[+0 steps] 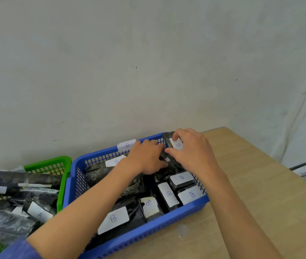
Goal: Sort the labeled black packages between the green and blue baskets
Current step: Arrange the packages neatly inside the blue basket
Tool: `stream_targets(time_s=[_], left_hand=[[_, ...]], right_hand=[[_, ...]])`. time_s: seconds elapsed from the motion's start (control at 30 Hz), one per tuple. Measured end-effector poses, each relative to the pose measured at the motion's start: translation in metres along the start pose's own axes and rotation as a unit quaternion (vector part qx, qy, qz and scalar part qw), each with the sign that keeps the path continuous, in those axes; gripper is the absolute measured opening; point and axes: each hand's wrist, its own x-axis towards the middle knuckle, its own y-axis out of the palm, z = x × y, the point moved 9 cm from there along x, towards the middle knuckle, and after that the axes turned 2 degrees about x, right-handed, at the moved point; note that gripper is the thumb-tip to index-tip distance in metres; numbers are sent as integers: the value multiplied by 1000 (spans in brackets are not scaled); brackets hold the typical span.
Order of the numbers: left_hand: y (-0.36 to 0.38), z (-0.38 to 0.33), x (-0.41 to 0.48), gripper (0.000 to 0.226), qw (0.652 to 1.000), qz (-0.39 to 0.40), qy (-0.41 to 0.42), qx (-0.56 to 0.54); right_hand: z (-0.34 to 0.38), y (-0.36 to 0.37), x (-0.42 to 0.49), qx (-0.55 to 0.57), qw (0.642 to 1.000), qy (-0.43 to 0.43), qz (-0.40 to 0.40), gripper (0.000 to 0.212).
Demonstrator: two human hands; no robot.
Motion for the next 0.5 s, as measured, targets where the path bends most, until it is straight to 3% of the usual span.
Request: stream_targets(time_s=[0.13,0.37,0.47,0.5], left_hand=[[14,10,-11,50,999,10,30,18],[22,29,-22,63,999,6,8,-33],[29,32,-26,65,998,4,22,-59],[31,33,-28,66,998,6,22,-59]], right_hand=[[10,19,5,-34,998,-3,50,31],[30,63,18,-241,957,-66,146,21],[26,76,13,-249,946,-66,196,7],[23,75,13,-243,946,-63,204,15]])
